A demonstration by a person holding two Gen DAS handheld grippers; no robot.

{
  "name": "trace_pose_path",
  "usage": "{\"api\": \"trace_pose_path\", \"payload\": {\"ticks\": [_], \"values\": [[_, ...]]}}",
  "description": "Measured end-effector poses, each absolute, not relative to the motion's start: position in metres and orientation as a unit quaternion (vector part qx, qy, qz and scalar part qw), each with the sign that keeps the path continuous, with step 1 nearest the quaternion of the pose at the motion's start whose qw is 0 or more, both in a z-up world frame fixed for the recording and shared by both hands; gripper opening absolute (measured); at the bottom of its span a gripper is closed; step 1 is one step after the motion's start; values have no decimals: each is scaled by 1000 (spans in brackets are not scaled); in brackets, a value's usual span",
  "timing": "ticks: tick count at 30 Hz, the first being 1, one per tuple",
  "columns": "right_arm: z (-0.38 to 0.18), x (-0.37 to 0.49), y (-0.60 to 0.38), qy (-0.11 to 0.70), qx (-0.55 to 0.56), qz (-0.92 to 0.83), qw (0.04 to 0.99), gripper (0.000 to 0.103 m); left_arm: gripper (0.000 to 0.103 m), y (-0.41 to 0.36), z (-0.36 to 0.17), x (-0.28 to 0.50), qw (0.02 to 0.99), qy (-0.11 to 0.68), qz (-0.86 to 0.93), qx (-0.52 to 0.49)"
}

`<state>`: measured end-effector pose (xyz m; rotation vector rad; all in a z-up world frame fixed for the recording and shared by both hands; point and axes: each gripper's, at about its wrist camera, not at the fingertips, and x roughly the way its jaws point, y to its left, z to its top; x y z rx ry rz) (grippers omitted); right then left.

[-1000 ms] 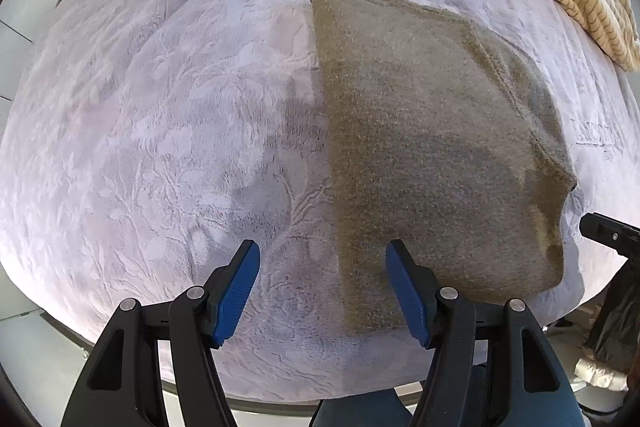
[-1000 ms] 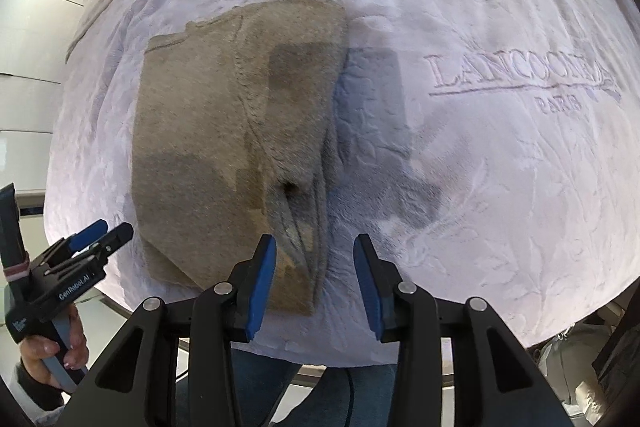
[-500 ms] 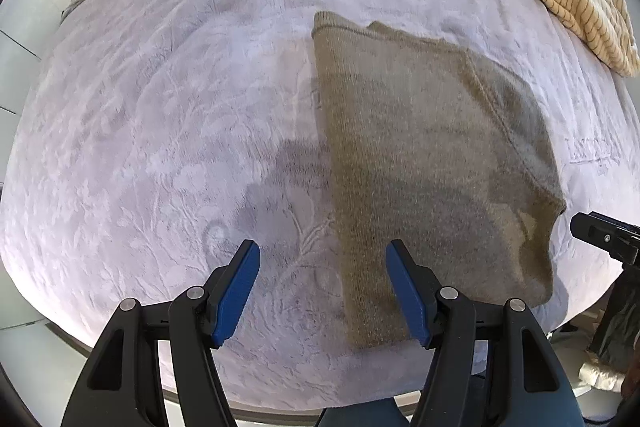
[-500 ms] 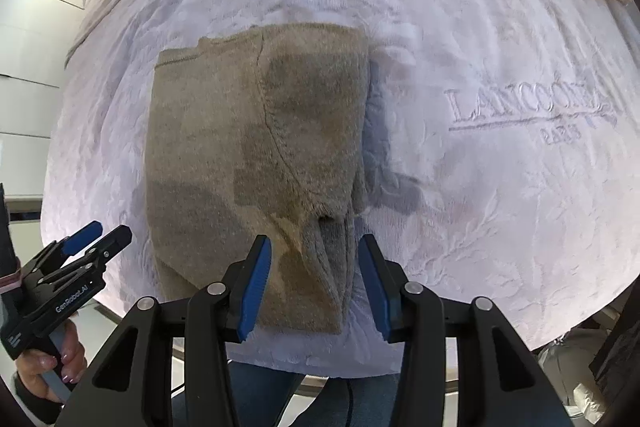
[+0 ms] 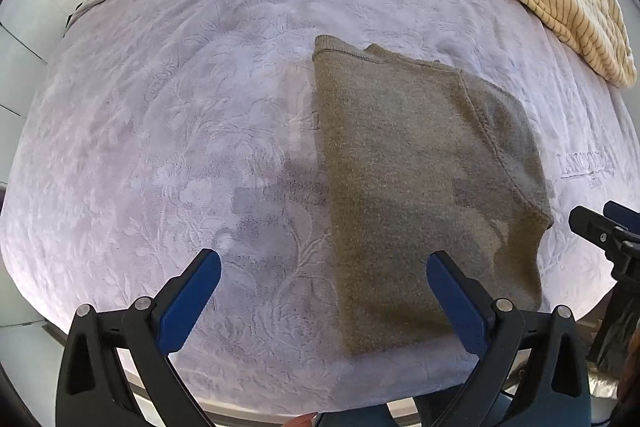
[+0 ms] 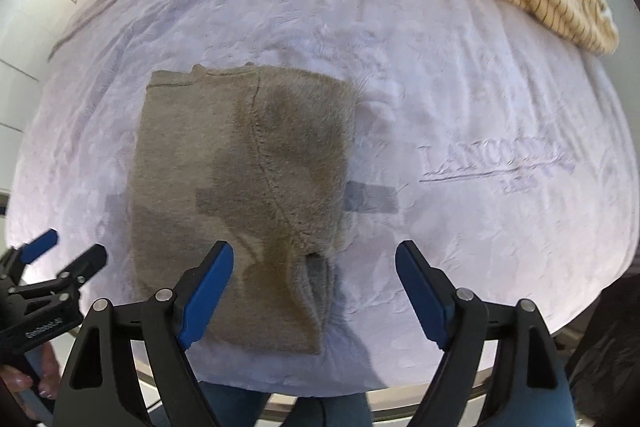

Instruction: Fold small clothes

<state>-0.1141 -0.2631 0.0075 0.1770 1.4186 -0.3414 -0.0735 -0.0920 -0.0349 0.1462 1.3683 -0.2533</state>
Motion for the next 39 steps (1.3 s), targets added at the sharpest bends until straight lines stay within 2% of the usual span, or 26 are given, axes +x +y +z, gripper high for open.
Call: {"api": "trace_pose_path", "payload": {"ticks": [39], "values": [[13, -116, -262, 638, 76, -178, 746, 87, 103, -88, -28, -72, 771, 624, -104, 73]]}}
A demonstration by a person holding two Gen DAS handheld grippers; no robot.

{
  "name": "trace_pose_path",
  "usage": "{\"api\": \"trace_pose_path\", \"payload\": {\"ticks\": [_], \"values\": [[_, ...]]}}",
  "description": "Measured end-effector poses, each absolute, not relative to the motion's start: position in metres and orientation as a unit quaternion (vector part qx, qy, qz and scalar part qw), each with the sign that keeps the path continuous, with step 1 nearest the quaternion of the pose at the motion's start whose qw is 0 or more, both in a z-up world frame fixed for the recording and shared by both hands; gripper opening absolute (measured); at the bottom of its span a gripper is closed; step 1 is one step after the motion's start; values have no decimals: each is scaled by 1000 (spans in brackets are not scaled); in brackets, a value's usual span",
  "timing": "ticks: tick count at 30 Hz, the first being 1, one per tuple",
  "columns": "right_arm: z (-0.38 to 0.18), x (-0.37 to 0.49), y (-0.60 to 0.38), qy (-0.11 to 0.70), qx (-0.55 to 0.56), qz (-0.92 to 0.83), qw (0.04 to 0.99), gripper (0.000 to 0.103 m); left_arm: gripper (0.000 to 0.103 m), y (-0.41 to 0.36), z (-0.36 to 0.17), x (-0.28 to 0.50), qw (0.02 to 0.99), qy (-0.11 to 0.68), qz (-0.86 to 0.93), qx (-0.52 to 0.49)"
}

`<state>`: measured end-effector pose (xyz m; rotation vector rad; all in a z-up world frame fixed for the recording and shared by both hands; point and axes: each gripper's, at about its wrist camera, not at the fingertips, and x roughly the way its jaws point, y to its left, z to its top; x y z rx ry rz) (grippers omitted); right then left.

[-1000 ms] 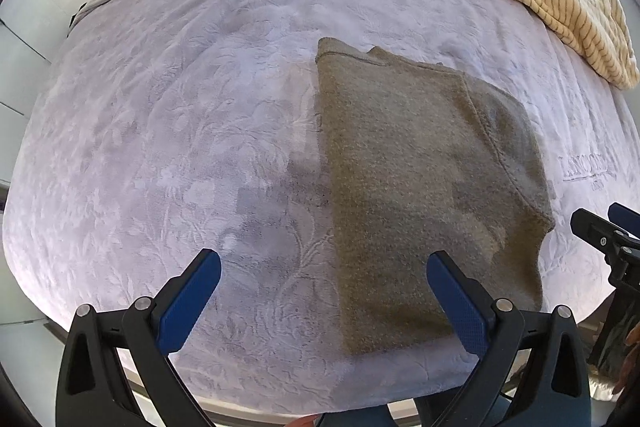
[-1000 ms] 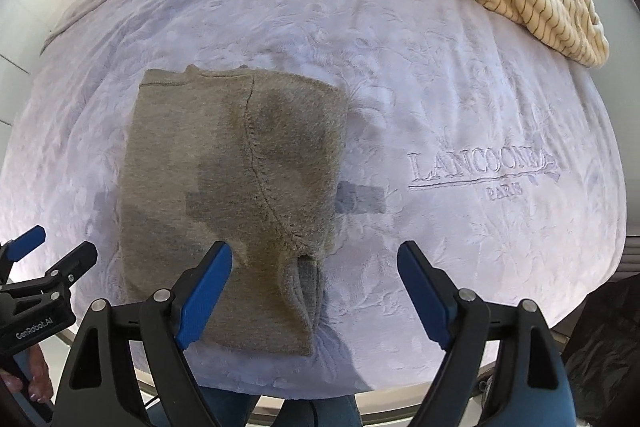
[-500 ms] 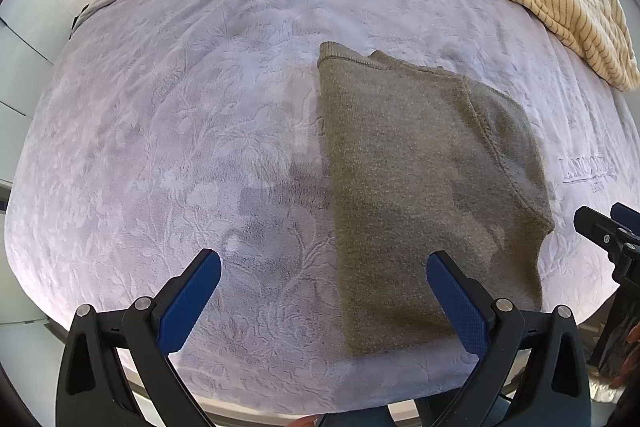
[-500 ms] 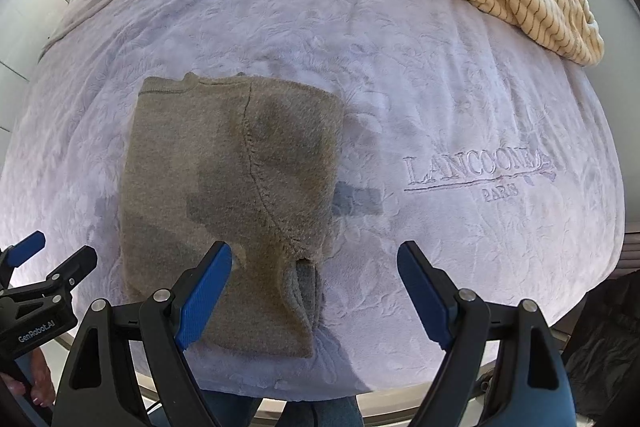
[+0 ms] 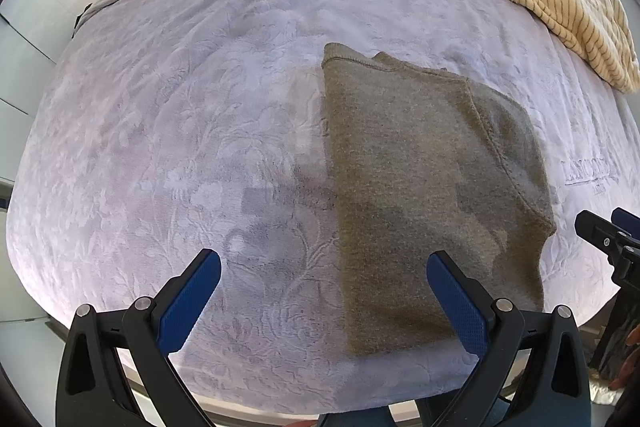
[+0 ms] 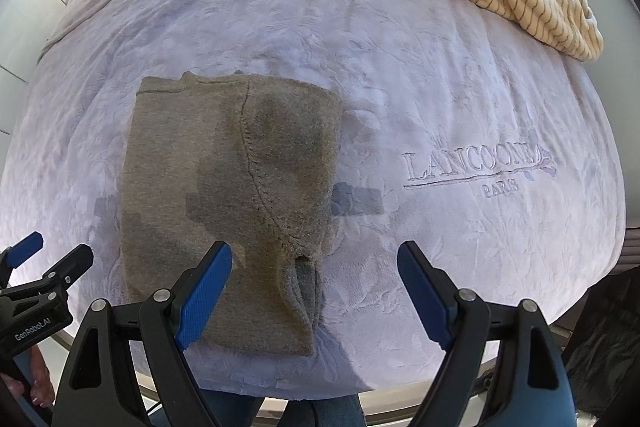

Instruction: Fold small clothes

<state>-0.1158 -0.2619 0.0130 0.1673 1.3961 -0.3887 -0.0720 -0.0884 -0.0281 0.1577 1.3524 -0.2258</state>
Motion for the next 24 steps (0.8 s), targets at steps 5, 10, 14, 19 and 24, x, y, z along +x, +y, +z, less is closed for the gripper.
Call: {"api": "trace_pose_path", "payload": {"ticks": [5, 10, 14, 19, 24], "values": [[12, -115, -262, 638, 76, -179, 745, 87, 103, -90, -29, -73, 772, 623, -104, 74], [12, -114, -264, 639, 80, -176, 744, 87, 103, -90, -29, -73, 772, 624, -103, 72], [11, -113, -265, 641, 82, -175, 743, 87, 103, -89, -29, -72, 771, 623, -104, 73], [10, -113, -264, 642, 84, -175, 742, 87, 103, -90, -29, -72, 771, 624, -103, 72], [10, -113, -264, 642, 84, -175, 742, 87, 103, -90, -29, -72, 771, 624, -103, 73]]}}
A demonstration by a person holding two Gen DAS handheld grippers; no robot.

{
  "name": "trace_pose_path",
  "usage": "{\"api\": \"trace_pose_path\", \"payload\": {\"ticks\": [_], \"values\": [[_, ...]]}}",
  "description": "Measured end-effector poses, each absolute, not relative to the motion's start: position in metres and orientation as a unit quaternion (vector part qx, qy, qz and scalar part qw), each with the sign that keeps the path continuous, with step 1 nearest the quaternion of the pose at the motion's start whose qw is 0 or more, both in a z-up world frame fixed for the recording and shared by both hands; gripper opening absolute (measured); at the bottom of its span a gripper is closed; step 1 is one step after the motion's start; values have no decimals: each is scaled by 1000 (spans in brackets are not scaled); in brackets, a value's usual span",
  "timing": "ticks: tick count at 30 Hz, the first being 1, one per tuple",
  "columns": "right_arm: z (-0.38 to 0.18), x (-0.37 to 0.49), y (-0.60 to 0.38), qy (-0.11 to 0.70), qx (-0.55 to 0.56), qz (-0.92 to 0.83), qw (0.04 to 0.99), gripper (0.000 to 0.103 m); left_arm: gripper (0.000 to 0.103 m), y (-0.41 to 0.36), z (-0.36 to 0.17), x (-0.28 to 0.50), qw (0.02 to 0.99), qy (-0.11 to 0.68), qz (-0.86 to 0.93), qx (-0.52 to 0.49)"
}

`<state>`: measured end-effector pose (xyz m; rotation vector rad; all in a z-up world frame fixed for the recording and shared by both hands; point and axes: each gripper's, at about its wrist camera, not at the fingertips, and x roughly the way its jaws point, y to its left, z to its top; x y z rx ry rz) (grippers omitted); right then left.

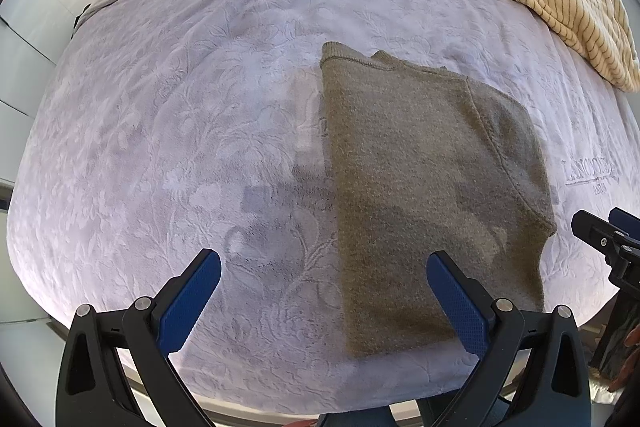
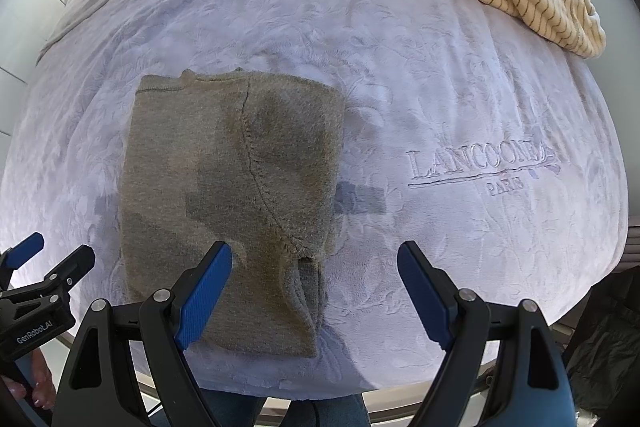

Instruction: Fold small clothes

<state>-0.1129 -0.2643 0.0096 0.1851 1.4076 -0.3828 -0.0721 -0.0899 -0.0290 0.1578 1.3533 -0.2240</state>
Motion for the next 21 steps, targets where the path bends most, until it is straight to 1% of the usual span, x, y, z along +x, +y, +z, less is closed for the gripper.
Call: {"api": "trace_pose_path", "payload": {"ticks": [21], "values": [[9, -115, -263, 643, 88, -176, 740, 87, 103, -91, -29, -75, 771, 624, -101, 71]]}}
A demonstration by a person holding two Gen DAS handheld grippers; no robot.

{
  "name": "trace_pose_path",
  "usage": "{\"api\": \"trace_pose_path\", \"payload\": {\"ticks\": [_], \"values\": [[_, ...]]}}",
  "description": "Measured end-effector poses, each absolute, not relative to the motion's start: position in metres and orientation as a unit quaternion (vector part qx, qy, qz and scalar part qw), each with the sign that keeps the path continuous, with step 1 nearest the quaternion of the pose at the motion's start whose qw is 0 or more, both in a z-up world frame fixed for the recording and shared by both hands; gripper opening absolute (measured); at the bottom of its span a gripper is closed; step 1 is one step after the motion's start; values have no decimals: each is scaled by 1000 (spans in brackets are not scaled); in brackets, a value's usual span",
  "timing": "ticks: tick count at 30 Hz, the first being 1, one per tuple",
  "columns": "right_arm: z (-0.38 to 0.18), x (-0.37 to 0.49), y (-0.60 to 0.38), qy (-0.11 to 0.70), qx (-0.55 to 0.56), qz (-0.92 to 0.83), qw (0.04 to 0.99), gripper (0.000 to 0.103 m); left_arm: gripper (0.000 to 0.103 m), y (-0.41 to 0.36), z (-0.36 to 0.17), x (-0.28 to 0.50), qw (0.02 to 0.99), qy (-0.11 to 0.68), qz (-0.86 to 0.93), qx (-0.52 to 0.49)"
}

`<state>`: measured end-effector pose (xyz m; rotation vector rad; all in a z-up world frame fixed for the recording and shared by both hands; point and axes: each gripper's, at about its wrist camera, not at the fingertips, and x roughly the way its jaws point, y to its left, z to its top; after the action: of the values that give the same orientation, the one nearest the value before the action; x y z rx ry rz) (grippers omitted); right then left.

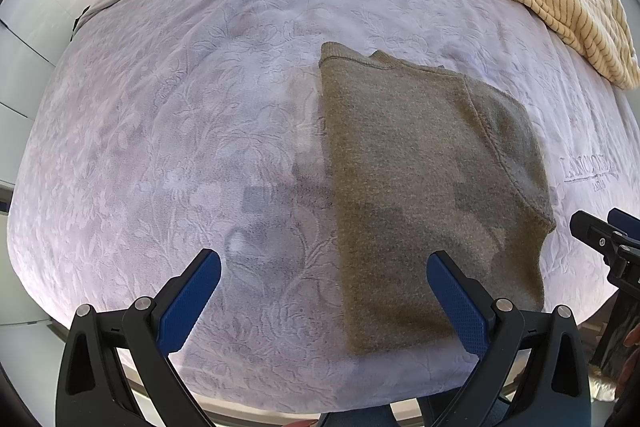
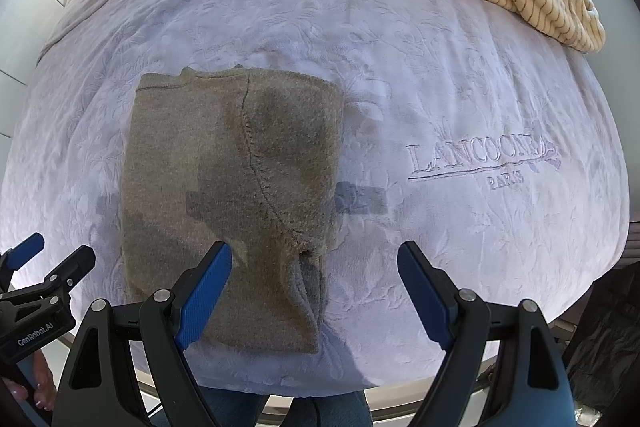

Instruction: Fold small clothes

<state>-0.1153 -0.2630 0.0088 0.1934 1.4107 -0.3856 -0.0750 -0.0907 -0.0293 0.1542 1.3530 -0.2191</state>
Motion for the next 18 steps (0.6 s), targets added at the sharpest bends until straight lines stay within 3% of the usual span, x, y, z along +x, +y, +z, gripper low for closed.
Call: {"api": "trace_pose_path", "payload": {"ticks": [18], "values": [[9, -115, -261, 643, 88, -177, 740, 87, 103, -89, -28, -74, 772, 623, -99, 78]]}}
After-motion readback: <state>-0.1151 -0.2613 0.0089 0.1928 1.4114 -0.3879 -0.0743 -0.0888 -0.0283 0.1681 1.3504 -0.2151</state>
